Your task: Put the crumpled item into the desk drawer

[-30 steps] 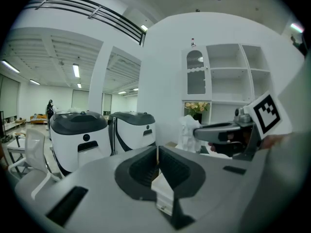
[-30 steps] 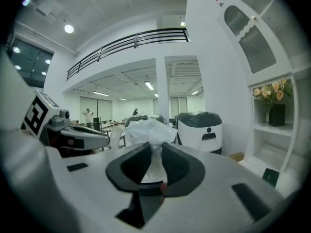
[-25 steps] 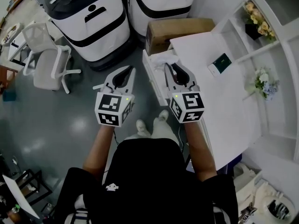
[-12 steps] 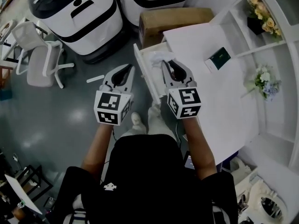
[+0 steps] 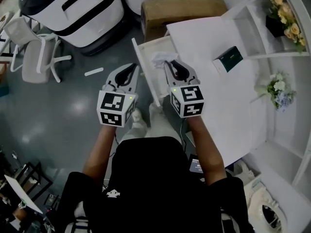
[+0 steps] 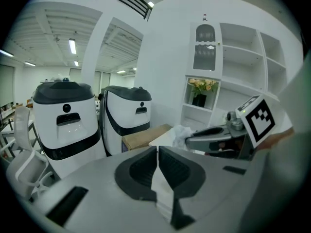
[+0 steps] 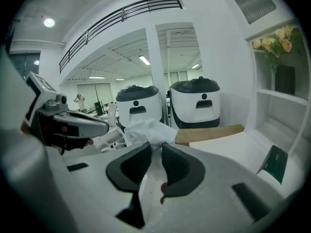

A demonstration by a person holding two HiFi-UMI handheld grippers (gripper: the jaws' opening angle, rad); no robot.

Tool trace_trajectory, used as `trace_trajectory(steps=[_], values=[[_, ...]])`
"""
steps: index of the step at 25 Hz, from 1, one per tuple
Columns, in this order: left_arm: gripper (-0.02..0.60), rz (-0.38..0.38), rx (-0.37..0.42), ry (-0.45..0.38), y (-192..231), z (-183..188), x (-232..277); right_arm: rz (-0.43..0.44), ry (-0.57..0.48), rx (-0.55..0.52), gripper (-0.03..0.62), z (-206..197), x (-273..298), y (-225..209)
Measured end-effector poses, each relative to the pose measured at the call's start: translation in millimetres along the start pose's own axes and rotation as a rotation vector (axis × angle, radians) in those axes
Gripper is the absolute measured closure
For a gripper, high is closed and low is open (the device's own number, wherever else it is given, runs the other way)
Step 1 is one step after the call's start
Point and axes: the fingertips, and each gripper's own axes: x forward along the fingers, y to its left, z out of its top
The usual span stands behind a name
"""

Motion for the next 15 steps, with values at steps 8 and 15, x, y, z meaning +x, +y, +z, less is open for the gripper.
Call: trace_trajectory(steps=[8, 15], values=[[0.568, 0.023, -0.025, 0.053, 4, -26, 25, 0.037, 0.159, 0.002, 0.531, -57, 39, -14], [0.568, 0.041, -0.056, 0.090, 11, -47, 36, 0.049, 0.277, 0.004, 0.531, -99, 67, -21]])
